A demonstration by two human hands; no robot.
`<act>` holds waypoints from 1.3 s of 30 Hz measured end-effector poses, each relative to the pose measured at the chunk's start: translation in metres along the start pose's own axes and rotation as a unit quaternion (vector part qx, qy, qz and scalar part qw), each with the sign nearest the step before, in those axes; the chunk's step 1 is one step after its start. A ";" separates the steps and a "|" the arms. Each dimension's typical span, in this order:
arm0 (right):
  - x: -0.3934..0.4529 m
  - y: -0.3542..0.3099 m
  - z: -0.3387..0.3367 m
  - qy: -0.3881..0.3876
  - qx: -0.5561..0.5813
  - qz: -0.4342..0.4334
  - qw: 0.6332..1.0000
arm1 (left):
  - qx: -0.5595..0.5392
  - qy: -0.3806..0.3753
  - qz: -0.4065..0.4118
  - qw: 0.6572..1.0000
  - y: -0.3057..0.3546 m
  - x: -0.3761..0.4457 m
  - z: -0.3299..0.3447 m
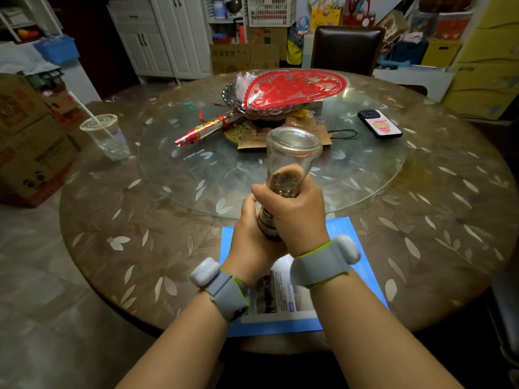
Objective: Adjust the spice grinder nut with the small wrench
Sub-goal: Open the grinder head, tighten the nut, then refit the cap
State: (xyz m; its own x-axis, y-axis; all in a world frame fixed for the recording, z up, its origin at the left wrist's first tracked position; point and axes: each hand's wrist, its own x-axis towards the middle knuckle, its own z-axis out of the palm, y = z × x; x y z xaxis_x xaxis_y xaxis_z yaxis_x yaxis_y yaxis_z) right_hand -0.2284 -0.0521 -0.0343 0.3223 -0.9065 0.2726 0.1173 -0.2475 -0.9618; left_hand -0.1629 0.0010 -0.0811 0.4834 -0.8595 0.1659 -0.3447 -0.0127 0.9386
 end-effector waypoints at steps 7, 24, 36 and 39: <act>0.009 -0.016 -0.032 -0.345 0.152 0.074 0.923 | -0.001 -0.204 -0.017 0.979 0.009 -0.012 -0.021; 0.014 -0.012 -0.027 -0.288 0.092 0.056 0.951 | 0.040 -0.105 0.005 0.994 0.000 -0.008 -0.011; 0.002 0.022 -0.006 0.151 0.215 0.209 0.942 | 0.139 -0.045 -0.008 0.989 0.007 -0.007 -0.017; 0.010 0.030 -0.015 0.134 0.378 0.297 0.866 | 0.132 -0.028 0.003 0.991 0.010 -0.010 -0.031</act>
State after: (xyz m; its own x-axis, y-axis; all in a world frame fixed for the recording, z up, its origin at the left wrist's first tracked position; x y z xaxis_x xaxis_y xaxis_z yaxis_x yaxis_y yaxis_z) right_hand -0.2361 -0.0734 -0.0608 0.3198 -0.8688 -0.3780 0.6202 0.4936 -0.6097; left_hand -0.1466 0.0250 -0.0642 0.4372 -0.8872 0.1473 -0.5494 -0.1338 0.8248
